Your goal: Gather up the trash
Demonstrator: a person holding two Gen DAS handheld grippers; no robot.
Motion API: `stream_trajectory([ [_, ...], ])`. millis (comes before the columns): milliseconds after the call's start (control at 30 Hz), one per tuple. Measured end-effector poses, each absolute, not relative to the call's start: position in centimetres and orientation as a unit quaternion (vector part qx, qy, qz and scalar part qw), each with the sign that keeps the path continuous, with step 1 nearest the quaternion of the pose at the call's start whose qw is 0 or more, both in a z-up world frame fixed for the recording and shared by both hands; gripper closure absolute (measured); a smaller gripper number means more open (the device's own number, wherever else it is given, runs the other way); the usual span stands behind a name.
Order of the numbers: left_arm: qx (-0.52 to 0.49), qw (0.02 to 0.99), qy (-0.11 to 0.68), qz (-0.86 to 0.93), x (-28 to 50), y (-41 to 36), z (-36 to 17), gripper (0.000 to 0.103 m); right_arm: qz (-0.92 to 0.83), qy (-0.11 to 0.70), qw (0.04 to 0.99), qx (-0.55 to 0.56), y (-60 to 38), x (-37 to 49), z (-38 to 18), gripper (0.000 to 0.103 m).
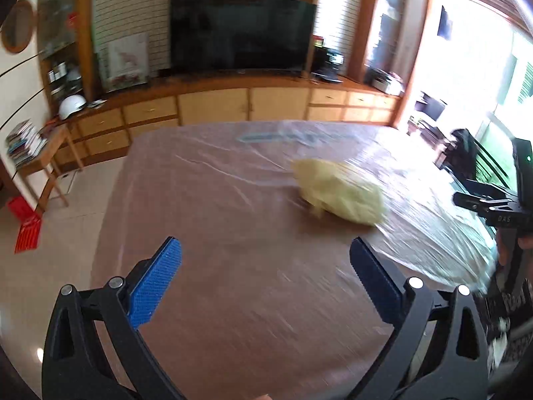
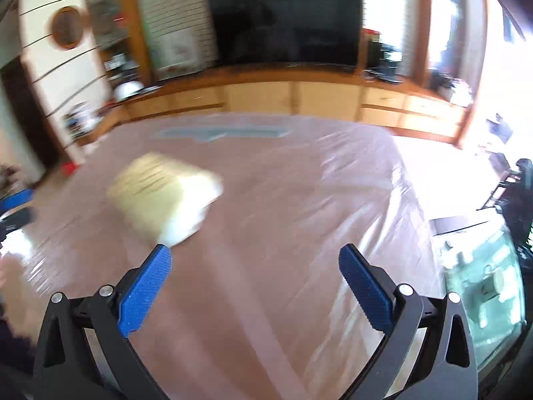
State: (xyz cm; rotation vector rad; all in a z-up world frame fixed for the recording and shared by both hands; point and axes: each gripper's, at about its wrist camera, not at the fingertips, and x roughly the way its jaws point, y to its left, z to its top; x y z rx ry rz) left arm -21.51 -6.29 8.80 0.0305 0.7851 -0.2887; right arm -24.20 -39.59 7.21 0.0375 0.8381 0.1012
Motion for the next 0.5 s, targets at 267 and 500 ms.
stream_trajectory([
  [267,-0.019,0.903,0.426,-0.061,-9.2,-2.2,4.5,0.002,-0.048,0.446,0.891,0.077,-46.9,-12.1,3.5,0.004],
  [500,-0.025,0.893,0.448,-0.036,-5.0,-0.2,2.0,0.002,-0.083,0.46,0.879,0.091,-48.8,-9.5,0.9,0.004],
])
